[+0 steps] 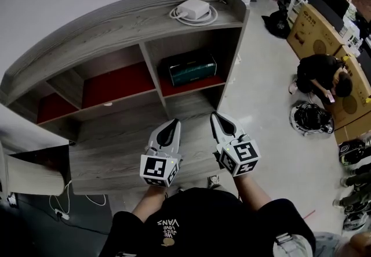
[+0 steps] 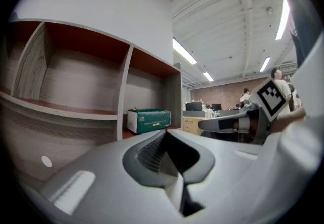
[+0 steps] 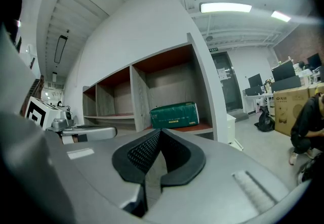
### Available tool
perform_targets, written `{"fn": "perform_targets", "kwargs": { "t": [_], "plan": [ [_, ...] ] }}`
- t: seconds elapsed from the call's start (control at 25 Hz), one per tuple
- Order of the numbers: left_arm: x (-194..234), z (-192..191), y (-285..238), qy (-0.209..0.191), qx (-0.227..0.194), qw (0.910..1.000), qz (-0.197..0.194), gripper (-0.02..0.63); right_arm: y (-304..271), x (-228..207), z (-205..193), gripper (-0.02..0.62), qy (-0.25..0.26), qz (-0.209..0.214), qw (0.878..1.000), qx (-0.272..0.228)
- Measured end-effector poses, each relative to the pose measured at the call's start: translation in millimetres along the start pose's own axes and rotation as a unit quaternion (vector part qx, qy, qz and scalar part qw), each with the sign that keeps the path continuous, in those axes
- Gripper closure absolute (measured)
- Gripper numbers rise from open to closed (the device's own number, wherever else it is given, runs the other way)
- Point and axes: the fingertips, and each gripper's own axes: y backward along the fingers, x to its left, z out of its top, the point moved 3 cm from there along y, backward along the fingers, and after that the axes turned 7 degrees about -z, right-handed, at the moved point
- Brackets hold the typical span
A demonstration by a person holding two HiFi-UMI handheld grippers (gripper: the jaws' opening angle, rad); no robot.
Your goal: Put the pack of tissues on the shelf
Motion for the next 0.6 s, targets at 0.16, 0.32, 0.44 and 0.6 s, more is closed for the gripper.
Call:
{"fn": "perform_targets", "kwargs": {
  "t": [0.16,0.32,0.44,0.6],
  "plan": [
    [3,-1,13,-0.003,-0.005,0.9999,-0.008,0.554,10,11,-2,0.592,0.001,-0.008,1.0,-0.006],
    [1,0,25,-0.005,-0.007,0.9997,-0.022,0.554,22,18,-6,0.592,0.003,-0.02,1.0,-0.011],
    [-1,0,35,0.003,-0.012,0.9995,-0.031,0.554,30,26,-9,0.592,0.001,-0.03,0.999,-0.013],
    [-5,0,47,-0.007,-0.015,0.9985,-0.053,0.554,42,36,-12,0.592,-0.001,-0.042,0.999,-0.018]
  ]
}}
